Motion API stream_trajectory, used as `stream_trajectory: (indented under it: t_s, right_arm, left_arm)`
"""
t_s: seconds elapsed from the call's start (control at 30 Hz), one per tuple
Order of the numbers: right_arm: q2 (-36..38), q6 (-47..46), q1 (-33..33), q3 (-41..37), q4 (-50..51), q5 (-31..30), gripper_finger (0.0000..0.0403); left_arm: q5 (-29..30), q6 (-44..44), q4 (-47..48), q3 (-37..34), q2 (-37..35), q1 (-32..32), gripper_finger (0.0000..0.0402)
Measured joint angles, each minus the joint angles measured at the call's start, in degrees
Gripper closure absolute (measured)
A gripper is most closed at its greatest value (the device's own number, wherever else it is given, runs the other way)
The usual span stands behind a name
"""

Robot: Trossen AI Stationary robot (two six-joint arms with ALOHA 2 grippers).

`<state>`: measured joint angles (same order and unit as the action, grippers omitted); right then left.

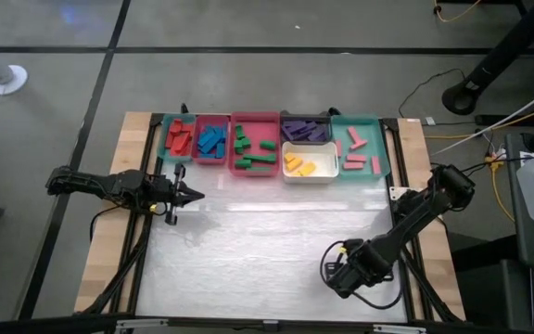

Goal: Sort blocks
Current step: Put the yellow block into the white bin

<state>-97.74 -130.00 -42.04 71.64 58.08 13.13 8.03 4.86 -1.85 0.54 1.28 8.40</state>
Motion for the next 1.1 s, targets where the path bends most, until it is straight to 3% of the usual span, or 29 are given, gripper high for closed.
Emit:
stream_trajectory:
  t_s: [0.43,0.9,1.1]
  right_arm:
    - [0.01,0.96,0.0,-10.22,-10.24,0.06,0.0126]
    - [0.03,3.02,0.0,-15.4,-18.13,3.01,0.013]
    - [0.03,2.96,0.02,-16.97,-23.77,3.0,0.0175]
  left_arm:
    - [0.0,-0.37,-0.02,0.0,0.57,0.0,0.04]
    - [0.0,-2.1,0.0,0.0,8.09,0.0,0.04]
    - [0.04,-1.22,-0.33,0.0,8.63,0.0,0.04]
